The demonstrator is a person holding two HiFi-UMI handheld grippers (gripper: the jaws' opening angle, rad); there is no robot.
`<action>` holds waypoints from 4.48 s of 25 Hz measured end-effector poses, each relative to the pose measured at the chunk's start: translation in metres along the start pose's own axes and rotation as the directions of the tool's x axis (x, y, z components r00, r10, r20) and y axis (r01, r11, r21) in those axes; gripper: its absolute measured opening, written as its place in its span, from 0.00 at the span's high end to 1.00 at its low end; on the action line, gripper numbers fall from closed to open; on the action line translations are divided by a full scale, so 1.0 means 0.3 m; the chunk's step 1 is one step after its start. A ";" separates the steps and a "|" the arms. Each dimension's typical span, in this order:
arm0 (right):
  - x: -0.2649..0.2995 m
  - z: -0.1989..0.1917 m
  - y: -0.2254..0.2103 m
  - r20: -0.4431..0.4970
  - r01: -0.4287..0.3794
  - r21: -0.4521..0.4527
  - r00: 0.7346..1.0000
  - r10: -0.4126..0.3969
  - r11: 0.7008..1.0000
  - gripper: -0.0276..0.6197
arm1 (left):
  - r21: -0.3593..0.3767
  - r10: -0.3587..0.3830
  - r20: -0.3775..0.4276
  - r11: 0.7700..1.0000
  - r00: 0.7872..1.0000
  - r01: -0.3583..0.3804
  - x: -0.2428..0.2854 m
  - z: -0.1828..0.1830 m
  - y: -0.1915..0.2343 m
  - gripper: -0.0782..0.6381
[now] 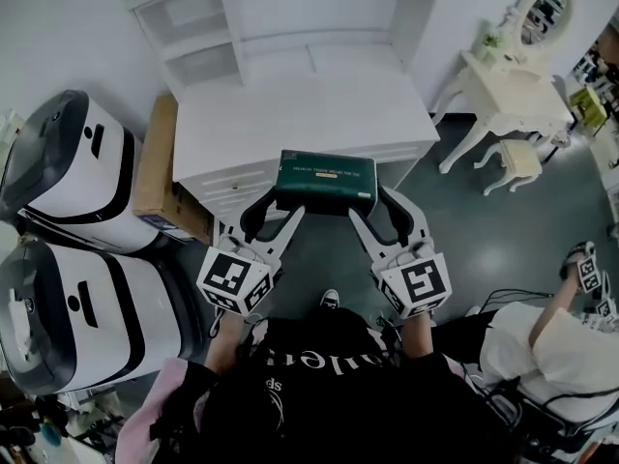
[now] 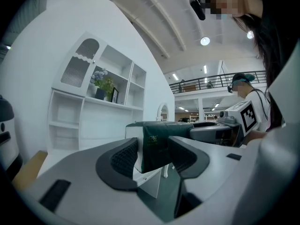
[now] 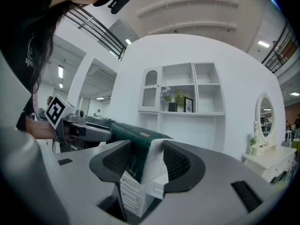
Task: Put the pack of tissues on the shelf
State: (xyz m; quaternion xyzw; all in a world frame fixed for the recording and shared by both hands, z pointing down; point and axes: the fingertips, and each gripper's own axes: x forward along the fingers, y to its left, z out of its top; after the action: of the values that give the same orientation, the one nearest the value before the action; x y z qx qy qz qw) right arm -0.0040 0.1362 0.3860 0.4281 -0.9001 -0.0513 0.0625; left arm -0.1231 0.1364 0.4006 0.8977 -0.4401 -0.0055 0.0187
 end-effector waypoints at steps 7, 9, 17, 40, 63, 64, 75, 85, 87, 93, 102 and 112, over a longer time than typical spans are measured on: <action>0.038 -0.034 -0.204 0.021 -0.052 -0.002 0.998 0.052 0.999 0.58 | 0.002 0.058 -0.010 0.998 0.998 -0.058 0.195 -0.011 -0.024 0.59; 0.044 -0.045 -0.241 0.026 -0.060 -0.001 0.998 0.060 0.998 0.58 | -0.003 0.071 -0.014 0.997 0.997 -0.071 0.231 -0.019 -0.031 0.59; 0.068 -0.093 -0.358 0.038 -0.067 0.045 0.997 0.065 0.997 0.58 | 0.006 0.085 -0.055 0.996 0.995 -0.085 0.351 -0.035 -0.041 0.59; 0.558 -0.046 -0.904 0.011 0.082 0.022 0.997 -0.082 0.996 0.58 | -0.004 -0.049 -0.016 0.999 0.999 0.049 1.027 0.066 0.348 0.59; 0.973 0.219 -1.286 0.148 0.191 -0.125 0.974 -0.172 0.974 0.58 | 0.156 -0.179 0.149 0.975 0.973 0.156 1.482 0.368 0.695 0.59; 0.973 0.237 -1.303 0.158 0.198 -0.135 0.972 -0.176 0.971 0.58 | 0.156 -0.185 0.157 0.975 0.970 0.161 1.499 0.385 0.694 0.59; 0.999 0.405 -1.559 0.226 0.234 -0.190 0.955 -0.190 0.953 0.58 | 0.220 -0.206 0.225 0.963 0.952 0.157 1.733 0.601 0.675 0.60; 1.054 0.509 -1.825 0.283 0.193 -0.264 0.952 -0.116 0.945 0.58 | 0.263 -0.145 0.269 0.962 0.952 0.072 1.974 0.723 0.663 0.60; 1.069 0.532 -1.874 0.301 0.184 -0.271 0.949 -0.099 0.945 0.58 | 0.272 -0.126 0.280 0.961 0.952 0.047 2.017 0.751 0.666 0.60; 1.134 0.593 -2.010 0.349 0.155 -0.287 0.936 -0.048 0.945 0.58 | 0.302 -0.061 0.304 0.953 0.951 -0.036 2.146 0.827 0.695 0.60; 1.278 0.589 -2.175 0.326 0.137 -0.305 0.945 -0.032 0.942 0.59 | 0.323 0.057 0.282 0.934 0.958 -0.151 2.301 0.847 0.767 0.60; 1.375 0.576 -2.219 0.306 0.125 -0.337 0.952 -0.016 0.933 0.59 | 0.278 0.164 0.273 0.930 0.948 -0.241 2.377 0.810 0.827 0.60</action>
State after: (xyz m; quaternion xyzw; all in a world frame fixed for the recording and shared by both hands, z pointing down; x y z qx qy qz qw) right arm 0.2196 -0.5958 0.1465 0.4296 -0.8591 -0.2780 -0.0003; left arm 0.1114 -0.5860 0.1721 0.8315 -0.5251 -0.0458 -0.1754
